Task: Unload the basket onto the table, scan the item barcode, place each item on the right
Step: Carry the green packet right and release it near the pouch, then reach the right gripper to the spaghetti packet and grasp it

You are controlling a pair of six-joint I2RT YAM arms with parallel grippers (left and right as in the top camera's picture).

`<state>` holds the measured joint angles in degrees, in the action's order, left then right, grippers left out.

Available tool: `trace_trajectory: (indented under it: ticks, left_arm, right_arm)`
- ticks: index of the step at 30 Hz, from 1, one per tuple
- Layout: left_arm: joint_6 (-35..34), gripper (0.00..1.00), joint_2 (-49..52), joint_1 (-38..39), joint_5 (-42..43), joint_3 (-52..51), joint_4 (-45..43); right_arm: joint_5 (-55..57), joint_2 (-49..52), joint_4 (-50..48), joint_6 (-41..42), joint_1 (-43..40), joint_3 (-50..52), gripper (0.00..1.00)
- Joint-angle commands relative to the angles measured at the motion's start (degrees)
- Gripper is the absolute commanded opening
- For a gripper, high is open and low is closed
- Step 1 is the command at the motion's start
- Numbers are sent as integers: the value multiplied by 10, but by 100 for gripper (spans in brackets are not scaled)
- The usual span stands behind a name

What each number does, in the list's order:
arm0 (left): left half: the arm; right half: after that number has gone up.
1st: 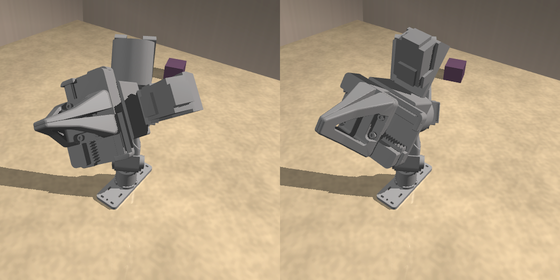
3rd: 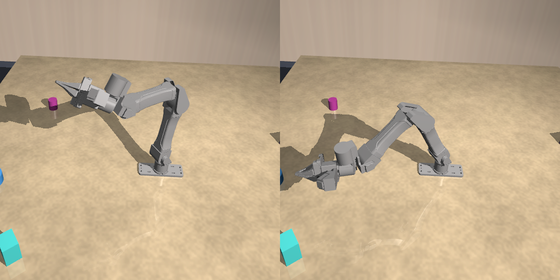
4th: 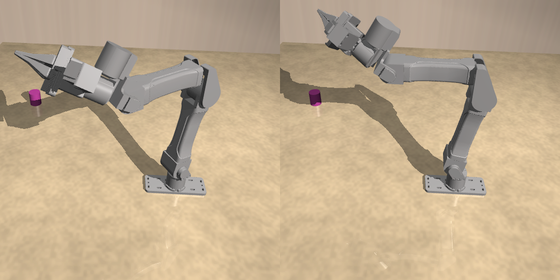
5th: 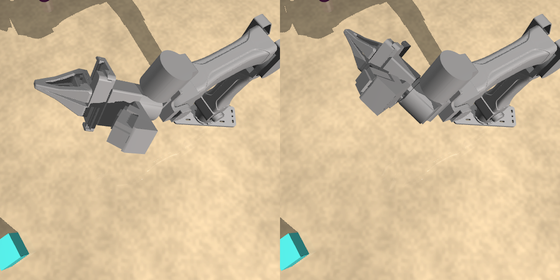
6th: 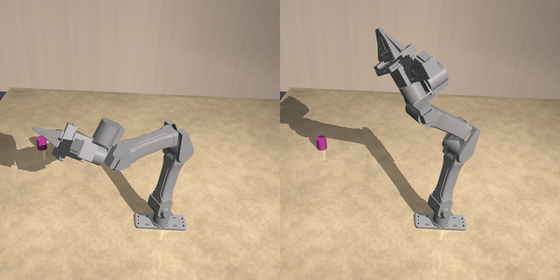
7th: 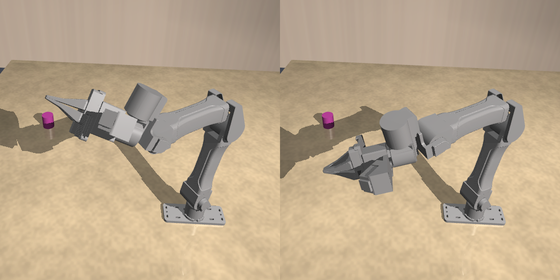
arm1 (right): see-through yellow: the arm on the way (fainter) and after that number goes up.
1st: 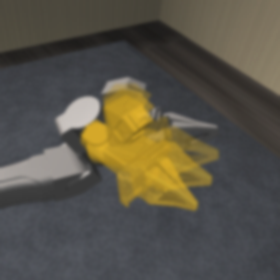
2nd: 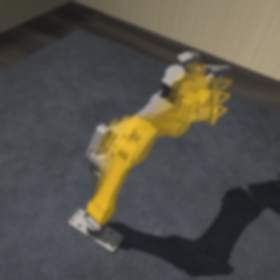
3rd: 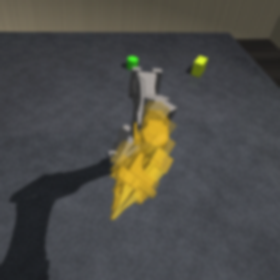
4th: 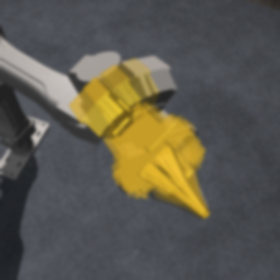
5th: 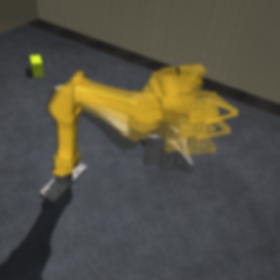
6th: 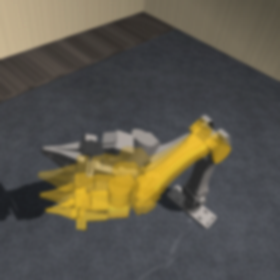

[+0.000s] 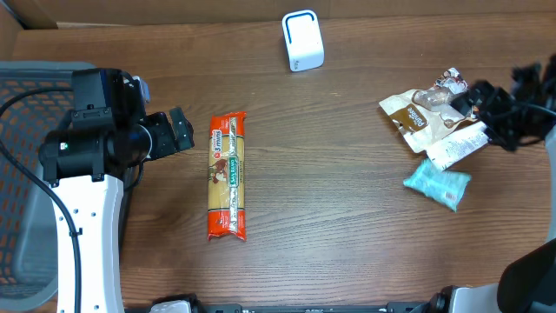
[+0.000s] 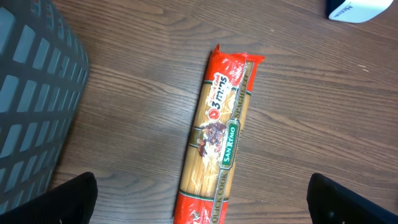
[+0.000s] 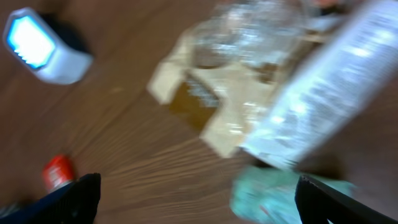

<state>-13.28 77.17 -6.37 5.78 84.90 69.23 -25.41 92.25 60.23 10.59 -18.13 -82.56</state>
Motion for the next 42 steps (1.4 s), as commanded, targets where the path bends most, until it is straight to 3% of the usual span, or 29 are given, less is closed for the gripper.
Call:
trace_trajectory:
  ticks: [1,11,17,28,31,42]
  left_arm:
    - [9,100,4,0,0,11,-1]
    - [9,100,4,0,0,11,-1]
    - [9,100,4,0,0,11,-1]
    - [9,100,4,0,0,11,-1]
    - [9,100,4,0,0,11,-1]
    - [9,100,4,0,0,11,-1]
  right_arm:
    - [-107,-9,0,-33,58,-15,100]
    - [-107,48,-84,0,303,-14,100]
    - [-107,133,-166,74,420,-14,100]
    - [-105,242,-284,164,544,-13,92]
    - [-97,265,-317,196,567,-13,85]
    - [10,321,-407,247,645,-2,85]
